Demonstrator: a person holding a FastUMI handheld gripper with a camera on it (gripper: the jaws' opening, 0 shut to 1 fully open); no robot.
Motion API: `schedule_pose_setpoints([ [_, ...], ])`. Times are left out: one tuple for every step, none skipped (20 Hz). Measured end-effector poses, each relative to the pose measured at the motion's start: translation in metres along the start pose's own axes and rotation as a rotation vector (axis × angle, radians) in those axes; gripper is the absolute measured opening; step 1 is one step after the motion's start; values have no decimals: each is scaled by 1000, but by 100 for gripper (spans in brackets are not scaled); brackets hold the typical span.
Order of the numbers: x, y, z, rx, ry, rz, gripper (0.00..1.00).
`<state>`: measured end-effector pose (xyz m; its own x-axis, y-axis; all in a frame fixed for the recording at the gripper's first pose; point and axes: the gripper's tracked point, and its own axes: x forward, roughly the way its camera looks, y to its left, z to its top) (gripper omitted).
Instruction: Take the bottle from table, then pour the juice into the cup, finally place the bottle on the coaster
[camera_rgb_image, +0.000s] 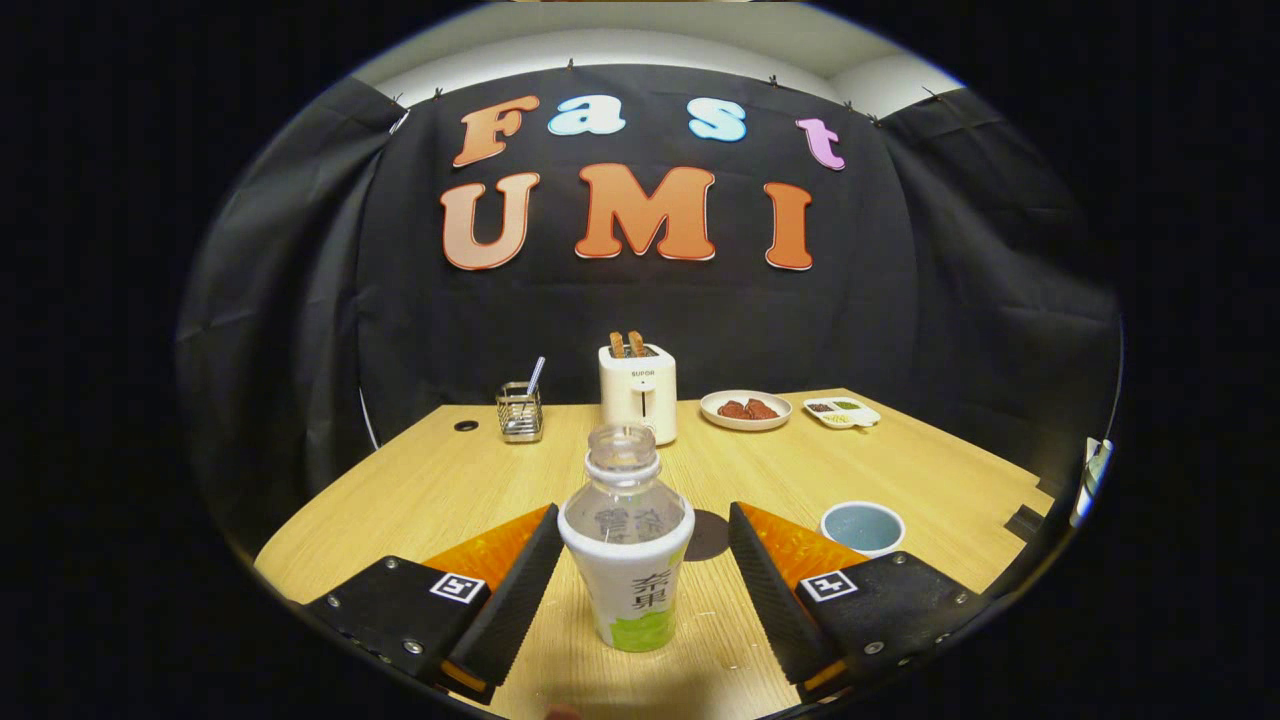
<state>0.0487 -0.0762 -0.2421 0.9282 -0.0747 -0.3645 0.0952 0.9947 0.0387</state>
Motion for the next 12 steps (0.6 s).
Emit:
schedule_pose_setpoints([
  [2,2,-6,-9,10,4,98],
  [5,2,-12,-17,21,6,99],
  [7,3,-18,-21,31,5,99],
  [8,4,-23,-21,41,11,99],
  [10,5,-29,-18,48,16,99],
  [12,6,-33,-16,55,16,99],
  [14,6,-38,-14,60,11,99],
  [16,5,-41,-9,66,5,99],
  [17,7,-46,-4,75,6,99],
  [18,6,-51,-4,84,3,96],
  [21,5,-55,-12,90,-5,94],
  [23,3,-58,-25,91,-9,90],
])
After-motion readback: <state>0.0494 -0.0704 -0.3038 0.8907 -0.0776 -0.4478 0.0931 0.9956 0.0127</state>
